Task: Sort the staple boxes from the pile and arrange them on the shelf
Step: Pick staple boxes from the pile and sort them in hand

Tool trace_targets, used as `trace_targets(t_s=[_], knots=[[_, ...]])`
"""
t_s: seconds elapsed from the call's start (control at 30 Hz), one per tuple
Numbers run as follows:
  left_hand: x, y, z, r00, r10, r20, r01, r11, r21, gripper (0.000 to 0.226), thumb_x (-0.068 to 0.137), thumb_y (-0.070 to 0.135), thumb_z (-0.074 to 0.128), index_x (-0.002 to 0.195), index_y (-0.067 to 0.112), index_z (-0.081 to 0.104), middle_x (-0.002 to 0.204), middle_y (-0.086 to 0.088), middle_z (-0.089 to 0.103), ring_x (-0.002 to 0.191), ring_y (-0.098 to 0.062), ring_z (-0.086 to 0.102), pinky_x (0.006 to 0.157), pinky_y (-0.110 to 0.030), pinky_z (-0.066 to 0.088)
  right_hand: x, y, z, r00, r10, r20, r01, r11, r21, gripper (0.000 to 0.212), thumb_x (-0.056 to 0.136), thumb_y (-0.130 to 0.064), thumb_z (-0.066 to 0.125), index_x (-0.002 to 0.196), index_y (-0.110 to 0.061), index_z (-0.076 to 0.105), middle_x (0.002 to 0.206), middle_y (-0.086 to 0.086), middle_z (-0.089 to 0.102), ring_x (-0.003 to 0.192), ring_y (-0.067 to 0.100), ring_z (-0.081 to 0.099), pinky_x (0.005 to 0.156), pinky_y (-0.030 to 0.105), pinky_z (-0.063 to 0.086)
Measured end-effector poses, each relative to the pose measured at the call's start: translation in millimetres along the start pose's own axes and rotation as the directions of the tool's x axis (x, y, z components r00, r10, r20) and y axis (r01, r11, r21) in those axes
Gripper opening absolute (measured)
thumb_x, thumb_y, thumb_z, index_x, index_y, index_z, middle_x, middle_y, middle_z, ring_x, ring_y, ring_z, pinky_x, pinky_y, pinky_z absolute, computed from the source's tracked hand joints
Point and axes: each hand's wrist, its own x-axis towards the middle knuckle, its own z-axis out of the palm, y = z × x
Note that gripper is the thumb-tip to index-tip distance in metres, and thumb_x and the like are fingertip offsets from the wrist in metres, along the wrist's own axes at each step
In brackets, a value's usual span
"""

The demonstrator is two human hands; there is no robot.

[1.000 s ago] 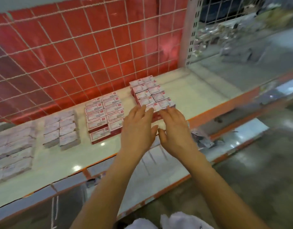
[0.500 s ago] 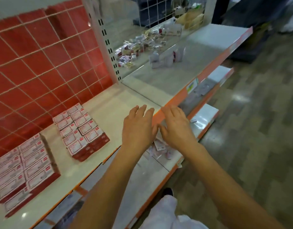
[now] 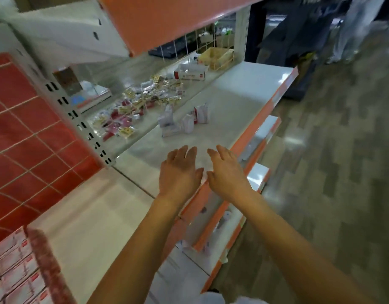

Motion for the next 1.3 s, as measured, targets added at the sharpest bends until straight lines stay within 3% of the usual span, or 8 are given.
trace_targets(t_s=[0.17,0.4,0.7,0.83,0.97,1.13,1.23,1.3], knots=[[48.9,4.1,5.4,0.991,-0.118,0.056,0.119,0.993,-0.021,0.066,0.095,0.041,0.049,0.15,0.019,0.02,0.154,-0.006,0.028,0.138,-0.029,0.03,0.106,-0.04,0.033,40.9,26.0,-1.6,1.0,0.021,-0.008,-0.021,1.0,0.012,0.064,0.092,-0.026,0.054,0.147,-0.015,0.024,0.154,0.013,0.02,0.141,0.031,0.019,0.113,0.038,0.021],[117.3,11.7,17.4,0.969,-0.245,-0.015,0.244,0.969,-0.048,0.064,0.09,0.033,0.06,0.142,0.012,0.029,0.141,-0.012,0.042,0.125,-0.031,0.046,0.097,-0.037,0.042,113.8,59.9,-5.2,0.998,-0.062,0.019,0.06,0.995,0.082,0.062,0.089,-0.023,0.057,0.143,-0.007,0.031,0.143,0.019,0.033,0.127,0.038,0.036,0.105,0.038,0.03],[180.1,5.0,36.1,0.867,-0.496,-0.037,0.482,0.856,-0.187,0.061,0.09,0.032,0.059,0.143,0.017,0.035,0.141,-0.012,0.047,0.125,-0.032,0.048,0.101,-0.044,0.04,210.3,90.5,-20.3,0.987,-0.163,0.005,0.161,0.976,0.148,0.054,0.091,-0.02,0.052,0.142,-0.013,0.034,0.137,0.021,0.034,0.123,0.04,0.036,0.101,0.042,0.031],[191.4,3.9,42.5,0.86,-0.502,-0.095,0.484,0.86,-0.162,0.044,0.094,0.034,0.053,0.136,0.022,0.047,0.132,-0.008,0.056,0.119,-0.027,0.053,0.096,-0.039,0.043,236.7,96.4,-14.1,0.978,-0.207,0.007,0.202,0.962,0.184,0.049,0.092,-0.036,0.053,0.138,-0.021,0.044,0.135,0.02,0.038,0.121,0.039,0.039,0.097,0.041,0.037],[193.5,10.3,40.8,0.846,-0.502,-0.18,0.492,0.865,-0.097,0.017,0.096,0.026,0.048,0.107,0.023,0.061,0.109,-0.004,0.067,0.1,-0.026,0.063,0.077,-0.033,0.047,247.4,101.0,-8.2,0.965,-0.263,-0.007,0.259,0.944,0.206,0.035,0.089,-0.03,0.057,0.12,-0.014,0.058,0.113,0.018,0.057,0.106,0.036,0.052,0.085,0.033,0.038],[177.6,9.2,42.1,0.905,-0.381,-0.188,0.364,0.924,-0.119,0.035,0.09,0.011,0.058,0.123,0.023,0.059,0.117,-0.006,0.063,0.101,-0.028,0.064,0.079,-0.037,0.051,240.0,113.2,-6.9,0.984,-0.17,-0.057,0.179,0.907,0.381,0.022,0.086,-0.014,0.058,0.104,-0.003,0.052,0.099,0.02,0.056,0.088,0.035,0.054,0.065,0.028,0.03],[164.1,9.5,49.6,0.924,-0.314,-0.218,0.281,0.945,-0.168,0.037,0.084,0.004,0.063,0.118,0.019,0.064,0.109,-0.009,0.06,0.09,-0.028,0.064,0.071,-0.037,0.054,238.6,129.4,-4.1,0.99,-0.139,0.024,0.118,0.914,0.388,0.031,0.082,-0.005,0.056,0.111,0.0,0.05,0.1,0.021,0.058,0.094,0.037,0.055,0.067,0.03,0.033],[158.0,10.6,55.9,0.916,-0.331,-0.226,0.282,0.933,-0.223,0.035,0.08,0.014,0.073,0.113,0.018,0.064,0.107,-0.009,0.057,0.086,-0.024,0.062,0.072,-0.036,0.054,237.6,137.1,-4.5,0.985,-0.114,0.133,0.062,0.937,0.345,0.044,0.081,-0.007,0.059,0.123,-0.001,0.049,0.113,0.021,0.058,0.106,0.036,0.054,0.079,0.034,0.039]])
